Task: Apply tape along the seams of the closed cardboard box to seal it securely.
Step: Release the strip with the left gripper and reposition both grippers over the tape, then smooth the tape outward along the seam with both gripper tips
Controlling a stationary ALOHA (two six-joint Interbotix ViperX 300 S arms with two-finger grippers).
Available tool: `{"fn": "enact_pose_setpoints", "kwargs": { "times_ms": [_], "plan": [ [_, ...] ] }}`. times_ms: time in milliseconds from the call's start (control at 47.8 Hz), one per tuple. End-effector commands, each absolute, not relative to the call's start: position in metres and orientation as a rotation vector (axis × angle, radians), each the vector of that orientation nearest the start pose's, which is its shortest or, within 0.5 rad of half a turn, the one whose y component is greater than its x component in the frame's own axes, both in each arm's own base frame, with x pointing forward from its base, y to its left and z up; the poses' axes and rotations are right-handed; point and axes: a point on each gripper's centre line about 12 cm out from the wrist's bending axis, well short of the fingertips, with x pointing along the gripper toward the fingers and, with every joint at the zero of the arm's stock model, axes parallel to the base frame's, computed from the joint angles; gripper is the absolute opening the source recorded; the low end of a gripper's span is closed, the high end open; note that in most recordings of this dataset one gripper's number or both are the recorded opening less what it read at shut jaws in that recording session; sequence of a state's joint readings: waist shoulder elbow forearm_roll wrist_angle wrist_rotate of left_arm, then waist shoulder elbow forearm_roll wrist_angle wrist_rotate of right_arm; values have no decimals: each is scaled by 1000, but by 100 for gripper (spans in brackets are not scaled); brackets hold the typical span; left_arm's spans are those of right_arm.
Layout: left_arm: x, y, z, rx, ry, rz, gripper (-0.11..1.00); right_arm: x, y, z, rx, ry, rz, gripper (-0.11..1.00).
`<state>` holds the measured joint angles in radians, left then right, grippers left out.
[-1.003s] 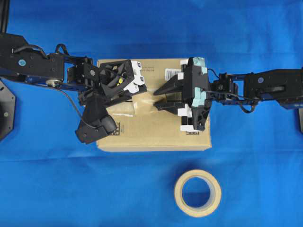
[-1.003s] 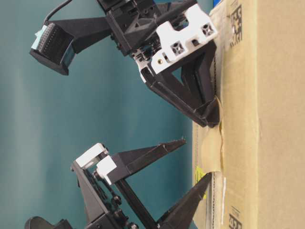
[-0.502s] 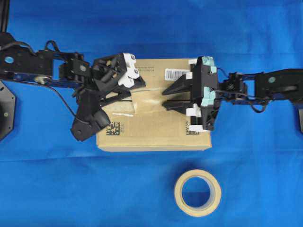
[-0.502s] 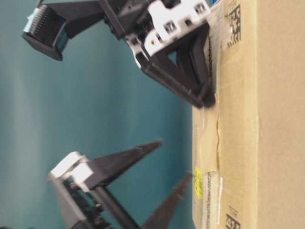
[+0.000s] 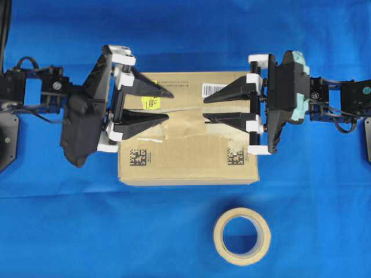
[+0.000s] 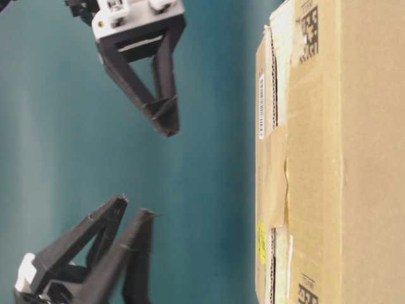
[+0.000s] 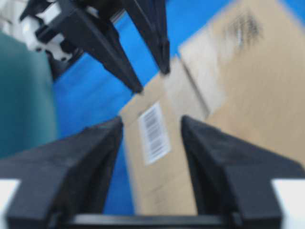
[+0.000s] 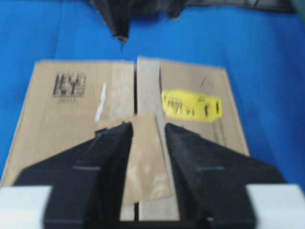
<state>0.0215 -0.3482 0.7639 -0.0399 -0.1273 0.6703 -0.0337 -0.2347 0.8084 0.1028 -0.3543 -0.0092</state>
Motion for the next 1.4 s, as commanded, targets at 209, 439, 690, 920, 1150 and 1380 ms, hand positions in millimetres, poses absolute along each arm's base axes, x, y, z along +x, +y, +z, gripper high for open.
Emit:
{"fn": "enact_pose_setpoints", "kwargs": {
  "times_ms": [209, 439, 690, 920, 1150, 1380],
  "plan": [
    [346, 2, 265, 255, 224, -17, -1, 373, -25, 250, 84, 174, -100, 1],
    [358, -8, 231, 230, 260, -44, 0, 396, -28, 231, 85, 222, -106, 1],
    [368, -8, 199, 191, 326, -43, 0, 412, -28, 209, 101, 273, -109, 1],
    [363, 2, 177, 154, 383, -13, 0, 414, -21, 191, 113, 317, -99, 1],
    [351, 14, 169, 128, 368, 28, 0, 404, -16, 171, 155, 373, -116, 1],
    [343, 20, 159, 94, 401, 48, 0, 386, -14, 153, 195, 428, -141, 1]
  ]
}}
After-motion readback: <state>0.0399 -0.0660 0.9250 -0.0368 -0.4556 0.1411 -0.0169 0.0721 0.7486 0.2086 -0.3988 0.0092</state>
